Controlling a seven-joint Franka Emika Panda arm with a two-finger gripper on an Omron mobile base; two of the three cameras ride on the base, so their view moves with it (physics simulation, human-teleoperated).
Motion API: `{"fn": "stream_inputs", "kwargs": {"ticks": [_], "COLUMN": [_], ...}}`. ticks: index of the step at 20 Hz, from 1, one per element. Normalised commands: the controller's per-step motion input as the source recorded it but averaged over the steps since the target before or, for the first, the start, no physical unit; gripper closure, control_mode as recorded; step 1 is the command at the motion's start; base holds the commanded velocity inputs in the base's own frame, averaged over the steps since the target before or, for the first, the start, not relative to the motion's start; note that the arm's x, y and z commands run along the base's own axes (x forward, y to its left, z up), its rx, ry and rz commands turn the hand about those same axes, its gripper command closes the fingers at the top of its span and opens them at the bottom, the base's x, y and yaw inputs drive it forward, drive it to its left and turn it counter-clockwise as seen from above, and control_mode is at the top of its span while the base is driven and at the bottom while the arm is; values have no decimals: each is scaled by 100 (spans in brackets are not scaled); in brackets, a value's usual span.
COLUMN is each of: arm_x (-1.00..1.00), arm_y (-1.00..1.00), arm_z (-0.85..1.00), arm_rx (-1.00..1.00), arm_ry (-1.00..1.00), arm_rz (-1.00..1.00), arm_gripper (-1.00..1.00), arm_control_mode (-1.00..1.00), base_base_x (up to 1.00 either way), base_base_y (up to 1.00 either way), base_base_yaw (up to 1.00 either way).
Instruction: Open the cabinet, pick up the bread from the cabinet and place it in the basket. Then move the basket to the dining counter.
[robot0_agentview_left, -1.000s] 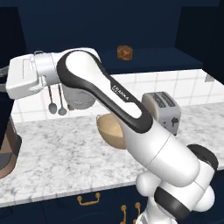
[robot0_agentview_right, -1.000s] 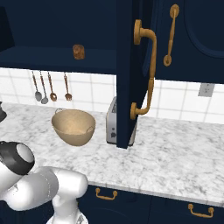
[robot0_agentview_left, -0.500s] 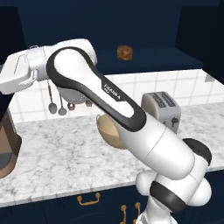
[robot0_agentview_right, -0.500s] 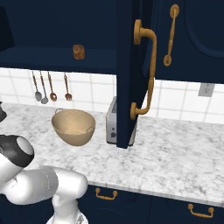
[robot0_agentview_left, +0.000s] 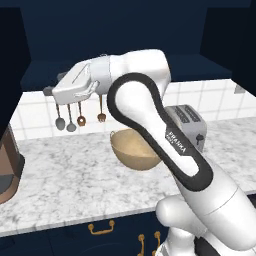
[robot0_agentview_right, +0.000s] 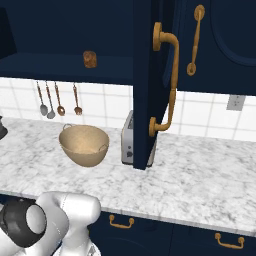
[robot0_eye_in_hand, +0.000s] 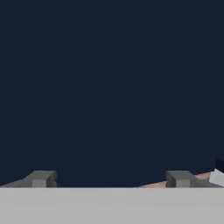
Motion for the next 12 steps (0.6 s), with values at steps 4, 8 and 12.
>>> {"fn": "stream_inputs", "kwargs": {"ticks": [4, 8, 12], "arm_x": [0, 1, 15], "arm_y": [-100, -100, -97], "arm_z": [0, 0, 0], "arm_rx": [-5, -6, -6], "arm_ry": [9, 10, 9], "arm_rz": [-52, -54, -52], "arm_gripper": [-100, -100, -100], "arm_control_mode": [-100, -100, -100], "base_base_x": [0, 0, 0], "base_base_y": [0, 0, 0], "base_base_yaw": [0, 0, 0]}}
